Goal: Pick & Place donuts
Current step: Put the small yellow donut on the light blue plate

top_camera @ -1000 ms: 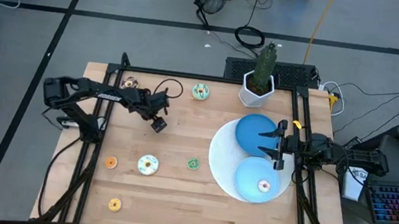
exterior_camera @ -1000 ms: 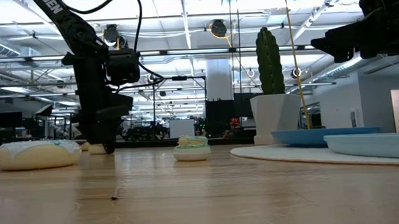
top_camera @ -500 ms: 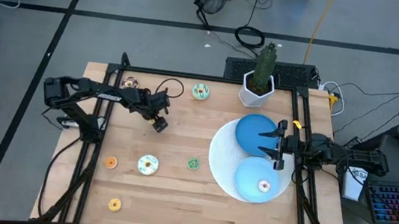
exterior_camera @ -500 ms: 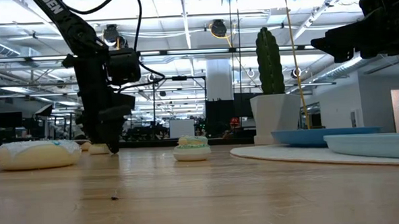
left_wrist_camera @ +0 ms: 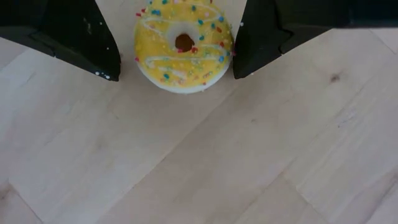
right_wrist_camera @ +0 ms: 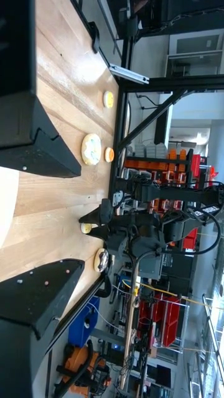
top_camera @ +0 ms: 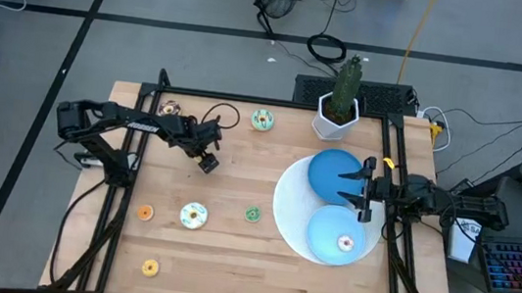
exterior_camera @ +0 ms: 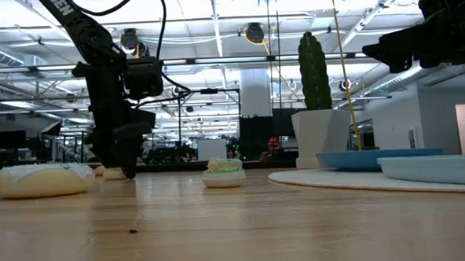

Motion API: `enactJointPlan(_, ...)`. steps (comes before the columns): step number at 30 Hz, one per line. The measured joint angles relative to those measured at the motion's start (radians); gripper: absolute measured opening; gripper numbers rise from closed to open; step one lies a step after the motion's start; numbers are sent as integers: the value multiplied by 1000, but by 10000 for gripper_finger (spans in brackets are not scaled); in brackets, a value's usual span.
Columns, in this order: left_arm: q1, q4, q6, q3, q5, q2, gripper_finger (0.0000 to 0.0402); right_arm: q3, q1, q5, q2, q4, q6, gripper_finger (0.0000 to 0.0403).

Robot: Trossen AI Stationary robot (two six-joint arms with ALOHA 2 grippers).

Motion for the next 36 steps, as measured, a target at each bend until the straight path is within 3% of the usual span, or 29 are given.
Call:
enactJointPlan(6,0,-6,1,0,7,0,298,0,0,0,0,0,0,215)
enactJointPlan(15,0,-25,24,-2,23,0,192,0,0,0,0,0,0,213)
enactJointPlan(22,-22,-24,115,32,70,-39,151,0,0,0,0,0,0,217)
enactJointPlan(29,-148,266,290,104,283,-95,132,0,0,0,0,0,0,213)
enactJointPlan(32,-227,382,353,155,286,-87,134,0,0,0,0,0,0,216)
enactJointPlan(36,-342,425,426,267,210,-30,137,0,0,0,0,0,0,217)
